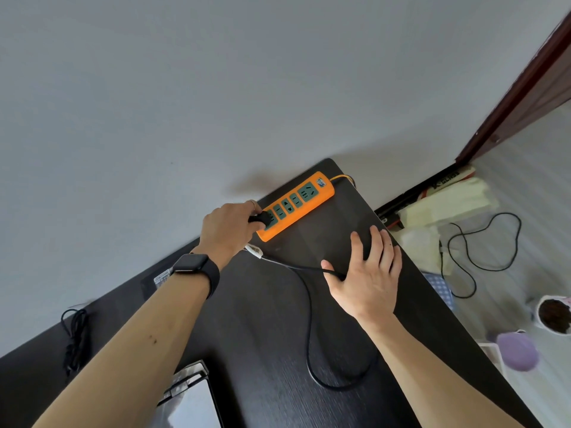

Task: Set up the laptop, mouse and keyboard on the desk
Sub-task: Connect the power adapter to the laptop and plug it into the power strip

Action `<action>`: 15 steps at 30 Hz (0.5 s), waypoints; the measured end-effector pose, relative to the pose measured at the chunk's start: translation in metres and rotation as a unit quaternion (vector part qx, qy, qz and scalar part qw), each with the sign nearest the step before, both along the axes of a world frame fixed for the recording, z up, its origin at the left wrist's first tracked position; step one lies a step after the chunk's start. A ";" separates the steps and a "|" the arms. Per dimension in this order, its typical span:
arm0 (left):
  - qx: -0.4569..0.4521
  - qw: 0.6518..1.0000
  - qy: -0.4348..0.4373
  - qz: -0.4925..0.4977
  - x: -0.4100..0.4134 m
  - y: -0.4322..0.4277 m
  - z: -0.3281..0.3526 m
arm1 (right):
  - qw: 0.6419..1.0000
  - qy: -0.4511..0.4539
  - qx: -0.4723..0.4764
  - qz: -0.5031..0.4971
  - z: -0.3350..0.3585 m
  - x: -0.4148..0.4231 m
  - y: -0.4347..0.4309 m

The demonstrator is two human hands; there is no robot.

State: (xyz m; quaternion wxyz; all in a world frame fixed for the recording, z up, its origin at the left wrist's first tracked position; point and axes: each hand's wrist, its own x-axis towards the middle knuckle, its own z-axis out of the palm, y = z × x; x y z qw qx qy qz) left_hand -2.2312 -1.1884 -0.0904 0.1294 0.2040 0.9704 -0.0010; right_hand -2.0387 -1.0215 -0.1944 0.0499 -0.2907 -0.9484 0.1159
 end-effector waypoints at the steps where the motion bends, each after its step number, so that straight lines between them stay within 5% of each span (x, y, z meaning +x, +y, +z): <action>1: 0.027 0.999 -0.006 0.021 0.001 0.001 -0.002 | 1.000 0.000 -0.001 0.000 0.000 0.000 0.000; 4: 0.056 0.998 -0.015 0.025 0.001 0.006 -0.003 | 1.000 0.000 0.001 0.000 -0.002 0.001 0.001; 15: -0.141 0.981 0.004 -0.134 -0.010 0.043 0.014 | 1.000 0.005 0.005 0.001 -0.002 0.002 0.000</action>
